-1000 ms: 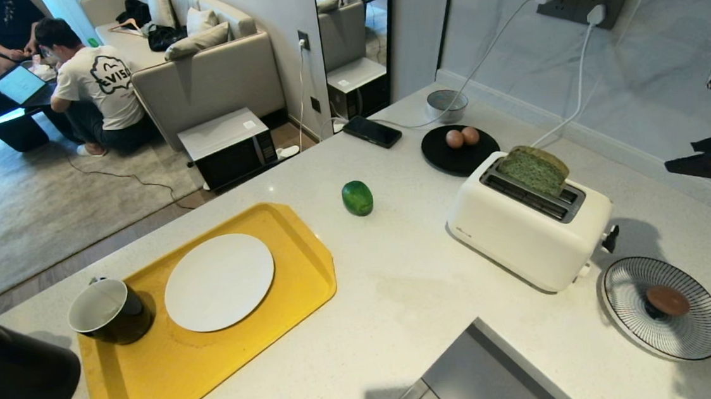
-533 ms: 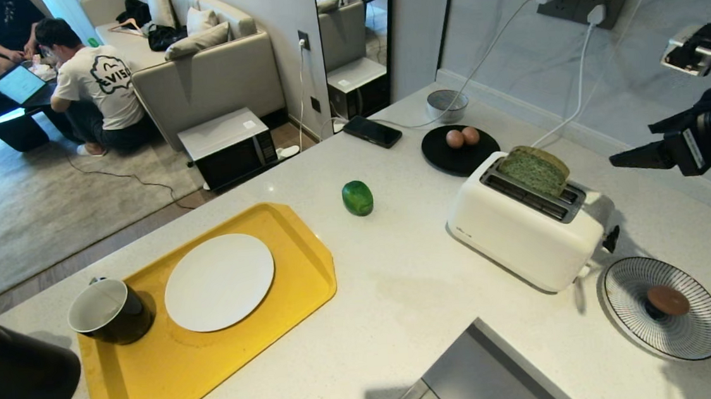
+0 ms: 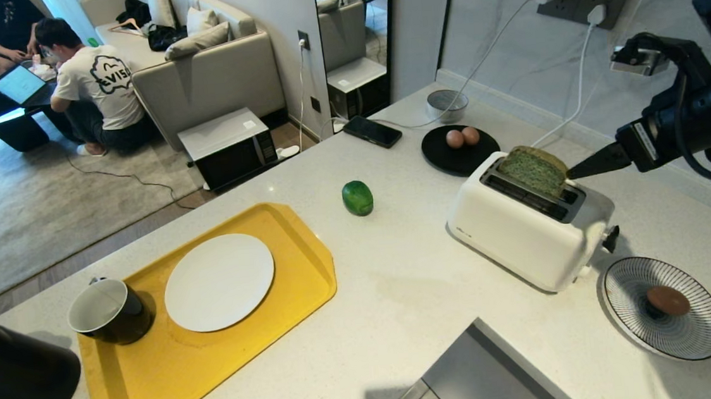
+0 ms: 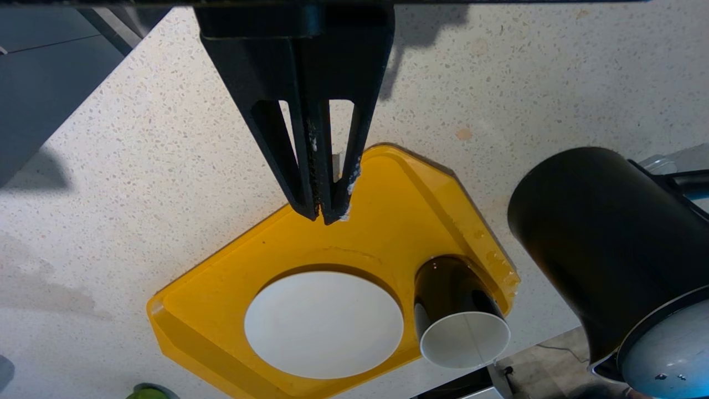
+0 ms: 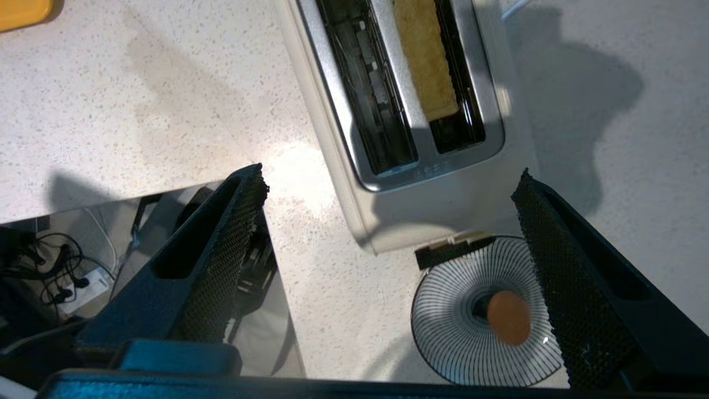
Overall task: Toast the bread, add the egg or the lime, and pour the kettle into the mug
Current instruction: Put the baked bread on a plate
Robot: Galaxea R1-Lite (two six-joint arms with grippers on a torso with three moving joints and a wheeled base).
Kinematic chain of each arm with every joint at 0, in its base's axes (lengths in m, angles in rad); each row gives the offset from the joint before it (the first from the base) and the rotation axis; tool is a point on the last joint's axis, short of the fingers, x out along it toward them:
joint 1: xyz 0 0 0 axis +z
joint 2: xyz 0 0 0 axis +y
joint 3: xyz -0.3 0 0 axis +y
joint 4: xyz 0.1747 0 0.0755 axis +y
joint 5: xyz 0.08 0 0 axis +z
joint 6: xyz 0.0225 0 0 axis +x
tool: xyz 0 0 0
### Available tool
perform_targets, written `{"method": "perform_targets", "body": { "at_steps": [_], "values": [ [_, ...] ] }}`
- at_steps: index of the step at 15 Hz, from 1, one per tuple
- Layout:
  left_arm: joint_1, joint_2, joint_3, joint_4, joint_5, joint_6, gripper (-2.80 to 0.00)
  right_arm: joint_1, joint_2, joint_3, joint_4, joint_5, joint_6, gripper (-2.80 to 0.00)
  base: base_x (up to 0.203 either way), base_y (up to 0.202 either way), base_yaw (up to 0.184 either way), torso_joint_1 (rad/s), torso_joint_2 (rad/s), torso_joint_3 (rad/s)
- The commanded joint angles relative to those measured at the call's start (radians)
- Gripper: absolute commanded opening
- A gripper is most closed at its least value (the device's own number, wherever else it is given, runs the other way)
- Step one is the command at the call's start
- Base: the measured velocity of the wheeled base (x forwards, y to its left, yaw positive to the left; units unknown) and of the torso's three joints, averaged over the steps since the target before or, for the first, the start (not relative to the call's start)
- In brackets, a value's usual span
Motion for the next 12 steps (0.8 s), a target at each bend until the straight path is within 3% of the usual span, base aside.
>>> {"method": "perform_targets", "body": {
  "at_steps": [1, 11, 12],
  "values": [
    [0.001, 0.002, 0.0, -0.001, 0.0, 0.0, -2.8, 0.004, 0.081, -0.041, 0.006, -0.001, -0.002, 0.0, 0.0, 0.0, 0.0, 0.0, 0.0, 0.0],
    [0.001, 0.002, 0.0, -0.001, 0.0, 0.0, -2.8, 0.008, 0.227, -0.14, -0.024, -0.01, -0.02, 0.0, 0.0, 0.0, 0.0, 0.0, 0.0, 0.0],
    [0.001, 0.002, 0.0, -0.001, 0.0, 0.0, -2.8, 0.012, 0.232, -0.14, -0.035, -0.013, -0.022, -2.8, 0.0, 0.0, 0.0, 0.0, 0.0, 0.0]
  ]
}}
